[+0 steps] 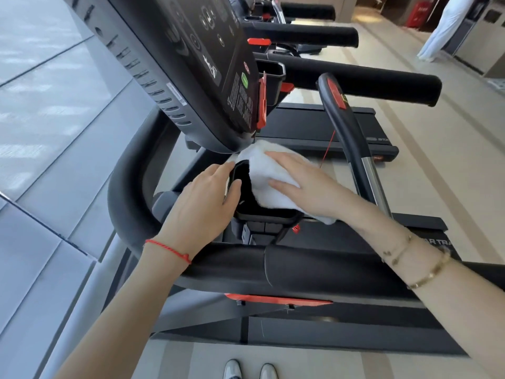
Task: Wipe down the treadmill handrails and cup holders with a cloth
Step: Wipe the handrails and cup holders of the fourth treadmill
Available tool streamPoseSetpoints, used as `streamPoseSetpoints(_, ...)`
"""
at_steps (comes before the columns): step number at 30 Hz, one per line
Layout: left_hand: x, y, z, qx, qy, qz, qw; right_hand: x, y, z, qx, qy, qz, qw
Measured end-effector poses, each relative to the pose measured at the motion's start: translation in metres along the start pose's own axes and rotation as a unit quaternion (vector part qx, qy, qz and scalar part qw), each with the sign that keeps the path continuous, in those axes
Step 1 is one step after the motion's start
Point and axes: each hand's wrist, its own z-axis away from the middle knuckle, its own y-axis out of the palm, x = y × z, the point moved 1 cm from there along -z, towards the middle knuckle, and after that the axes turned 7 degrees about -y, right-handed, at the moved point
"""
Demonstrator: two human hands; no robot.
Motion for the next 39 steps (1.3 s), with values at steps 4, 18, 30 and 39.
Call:
streamPoseSetpoints(4,0.009,0.004,0.002,-0.005,0.011,0.012,1.0,-0.005,-0.015,-0.033,0.054,0.003,-0.02,0.998)
streamPoseSetpoints(18,0.007,0.006,-0.001,-0.001,0.014,0.007,1.0,-0.017,-0.007,-0.029,0.059,0.049,0.012,0.997)
streamPoseSetpoints(30,0.008,0.005,0.0,-0.004,0.025,0.016,1.0,-0.016,0.0,-0.022,-0.018,0.187,-0.127,0.974)
streamPoseSetpoints(39,0.005,0.004,0.0,-0.001,0.034,-0.016,0.999,-0.005,0.011,0.004,-0.012,0.272,-0.206,0.94)
